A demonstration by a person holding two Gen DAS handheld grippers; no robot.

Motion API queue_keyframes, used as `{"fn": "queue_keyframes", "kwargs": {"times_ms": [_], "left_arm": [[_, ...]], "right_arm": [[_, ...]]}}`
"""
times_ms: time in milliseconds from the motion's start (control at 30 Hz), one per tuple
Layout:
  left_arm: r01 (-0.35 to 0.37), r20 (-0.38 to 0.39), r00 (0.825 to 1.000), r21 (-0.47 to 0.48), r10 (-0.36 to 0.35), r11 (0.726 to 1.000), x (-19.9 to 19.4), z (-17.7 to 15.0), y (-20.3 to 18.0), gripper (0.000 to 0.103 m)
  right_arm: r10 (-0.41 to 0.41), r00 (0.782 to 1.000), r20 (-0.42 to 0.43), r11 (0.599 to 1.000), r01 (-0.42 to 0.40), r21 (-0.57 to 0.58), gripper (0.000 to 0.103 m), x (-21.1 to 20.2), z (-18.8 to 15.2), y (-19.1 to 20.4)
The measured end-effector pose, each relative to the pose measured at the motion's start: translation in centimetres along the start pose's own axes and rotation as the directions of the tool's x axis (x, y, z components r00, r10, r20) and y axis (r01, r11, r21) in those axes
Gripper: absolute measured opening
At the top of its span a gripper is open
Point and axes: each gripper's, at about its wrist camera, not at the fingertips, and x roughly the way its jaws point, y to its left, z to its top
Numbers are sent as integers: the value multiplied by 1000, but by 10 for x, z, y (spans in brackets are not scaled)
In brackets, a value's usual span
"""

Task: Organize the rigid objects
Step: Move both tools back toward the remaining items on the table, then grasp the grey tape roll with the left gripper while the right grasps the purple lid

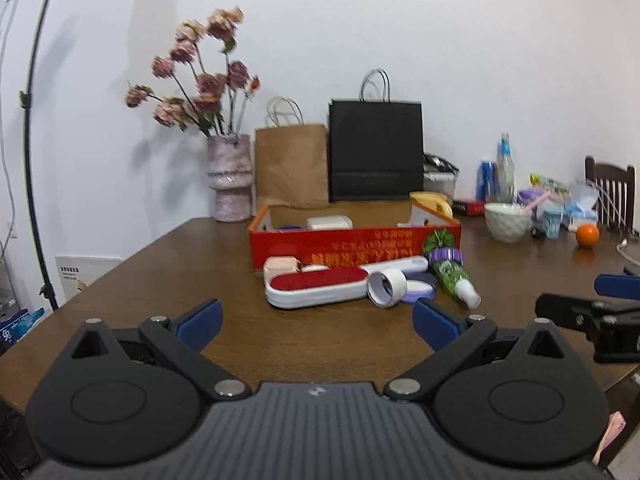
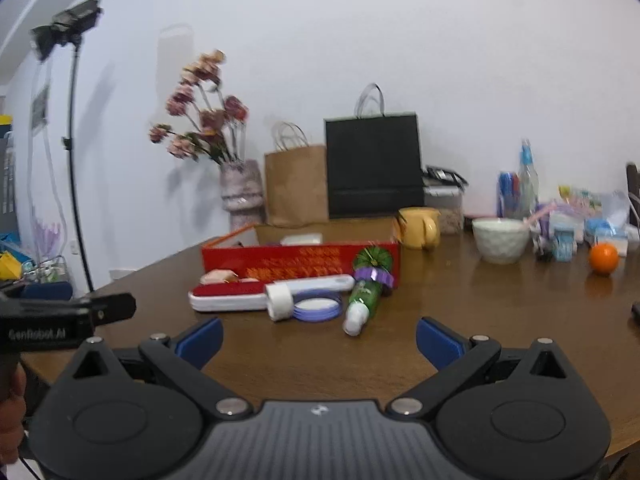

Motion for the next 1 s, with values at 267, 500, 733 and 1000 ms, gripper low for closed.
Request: {"fn": "queue_keyframes", "kwargs": {"times_ms": [267, 500, 733, 1000], "left_arm": [[64, -98, 993, -55, -69, 996, 67, 13, -14, 103], [104, -176, 976, -158, -131, 982, 144, 29, -29, 98], [72, -264, 955, -238, -136, 969, 194, 28, -31, 83], [33, -314, 940, -318, -138, 948, 211, 23, -39, 64]], "right_arm": [[12, 997, -80, 1000, -10, 17, 94, 57, 13, -18], [15, 995, -99, 999, -10, 53, 93, 128, 45, -45], [60, 986, -157, 992, -42, 115, 92, 198, 62, -73], [120, 962, -245, 969, -59, 241, 87, 257, 61, -95]]}}
